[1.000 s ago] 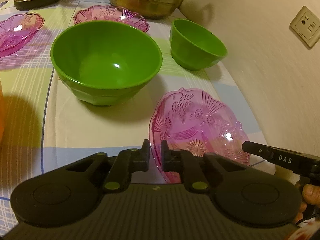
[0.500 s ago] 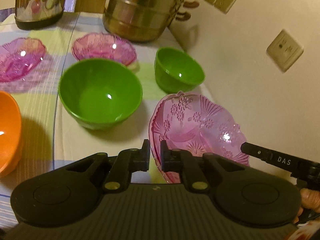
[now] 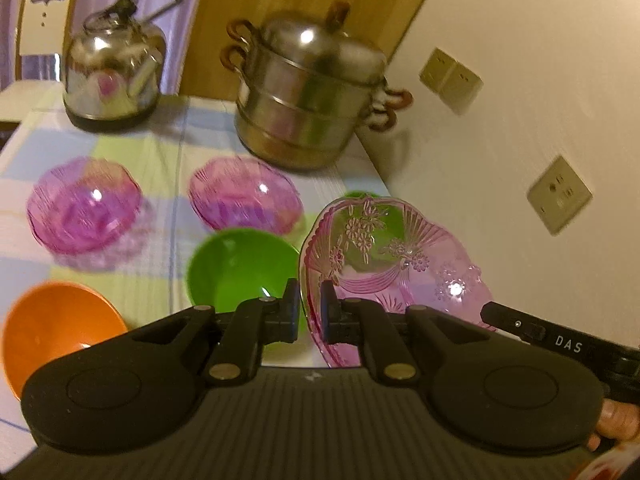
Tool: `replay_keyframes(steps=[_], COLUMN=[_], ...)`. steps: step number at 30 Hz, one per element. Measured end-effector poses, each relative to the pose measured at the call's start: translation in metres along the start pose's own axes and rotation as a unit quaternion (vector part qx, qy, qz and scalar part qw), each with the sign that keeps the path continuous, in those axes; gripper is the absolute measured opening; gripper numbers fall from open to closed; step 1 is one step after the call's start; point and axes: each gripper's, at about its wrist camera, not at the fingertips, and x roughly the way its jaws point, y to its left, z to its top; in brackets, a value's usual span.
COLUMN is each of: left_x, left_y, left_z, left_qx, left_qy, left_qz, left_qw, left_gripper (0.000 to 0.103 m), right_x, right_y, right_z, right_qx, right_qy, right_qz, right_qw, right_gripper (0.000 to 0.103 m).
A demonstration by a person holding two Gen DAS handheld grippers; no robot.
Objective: Organize plates and bowls
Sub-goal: 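Carry the pink dish in left tool toward the steamer pot while right tool carries its dish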
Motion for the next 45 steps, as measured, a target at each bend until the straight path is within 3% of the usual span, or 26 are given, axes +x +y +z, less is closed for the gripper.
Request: replay_keyframes(steps=[11,24,36,45], left_x=[0.037,0.116,0.193,0.230], left_y=[0.051,0.108,0.125,0.129], left_z=[0.042,0.086,0.105,0.101], left_qx=[-0.034,-0.041,-0.044,-0.036], left_qy=[-0.014,-0.022,-0.001,0.001], left_qz=[0.024,0.050,0.050,0.054], left_qw=[0.9990,0.9976,0.9978,0.9979], left_gripper=[0.008,0.008,0.008,0.008], right_x=[0.065,0.162,0.249,0.290], right_y=[0.037,0.062,0.037,0.026], right_z=[0.038,0.076,0.082,0.076], right_qx=[-0.024,-0.020,0.028,0.015], right_qy=[0.008,0.003,0.014,0.024], right_qz=[0.013,0.022,0.024,-0.005], right_qw=[1.000,1.000,0.999,1.000], right_gripper=[0.008,0.008,0.008,0.008])
